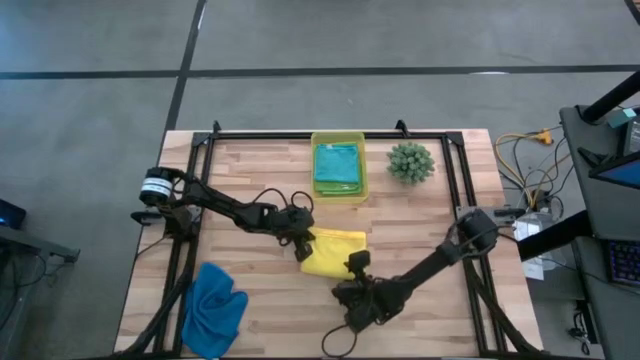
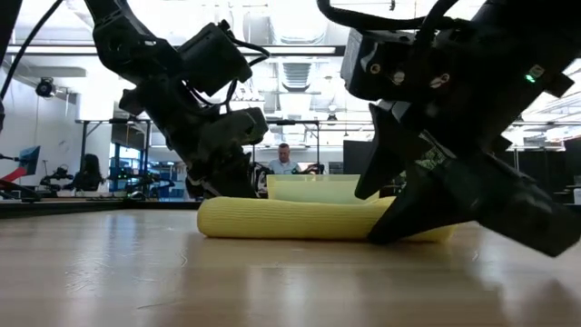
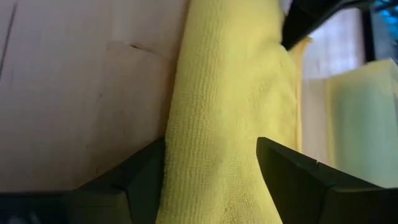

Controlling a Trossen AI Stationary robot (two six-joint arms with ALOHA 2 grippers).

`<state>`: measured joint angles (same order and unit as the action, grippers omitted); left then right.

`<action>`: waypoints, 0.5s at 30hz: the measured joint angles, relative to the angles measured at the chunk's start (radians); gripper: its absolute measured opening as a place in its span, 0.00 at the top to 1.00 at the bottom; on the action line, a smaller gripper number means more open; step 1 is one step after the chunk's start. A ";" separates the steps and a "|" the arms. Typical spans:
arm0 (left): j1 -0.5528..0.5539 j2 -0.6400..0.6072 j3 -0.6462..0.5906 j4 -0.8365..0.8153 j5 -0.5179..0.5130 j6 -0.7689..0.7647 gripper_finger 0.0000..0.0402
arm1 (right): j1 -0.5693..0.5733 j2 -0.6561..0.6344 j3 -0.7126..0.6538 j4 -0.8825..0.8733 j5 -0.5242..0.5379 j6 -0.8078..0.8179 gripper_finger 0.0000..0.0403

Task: Fold microfiber towels
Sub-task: Put the yellow microfiber cloth into the yellow bin

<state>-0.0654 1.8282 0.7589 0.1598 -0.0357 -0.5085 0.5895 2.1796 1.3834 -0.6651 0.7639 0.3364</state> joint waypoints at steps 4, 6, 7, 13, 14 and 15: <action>0.000 0.000 0.000 0.001 0.002 -0.010 1.00 | 0.004 0.011 0.020 -0.014 0.044 0.071 0.42; 0.000 0.000 -0.001 0.005 0.002 -0.009 1.00 | 0.004 0.015 0.016 -0.012 0.054 0.081 0.44; 0.000 0.000 -0.001 0.007 0.002 -0.009 1.00 | 0.003 0.018 0.014 -0.012 0.053 0.084 0.45; 0.000 0.001 -0.001 0.012 0.002 -0.010 1.00 | 0.001 0.027 0.012 -0.009 0.048 0.083 0.50; 0.000 0.001 -0.001 0.012 0.002 -0.010 1.00 | 0.000 0.025 0.011 -0.008 0.050 0.082 0.52; 0.000 0.001 -0.001 0.013 0.003 -0.010 1.00 | 0.000 0.023 0.011 -0.008 0.051 0.082 0.54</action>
<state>-0.0654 1.8290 0.7578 0.1729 -0.0331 -0.5190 0.5892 2.2026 1.3945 -0.6731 0.8148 0.4187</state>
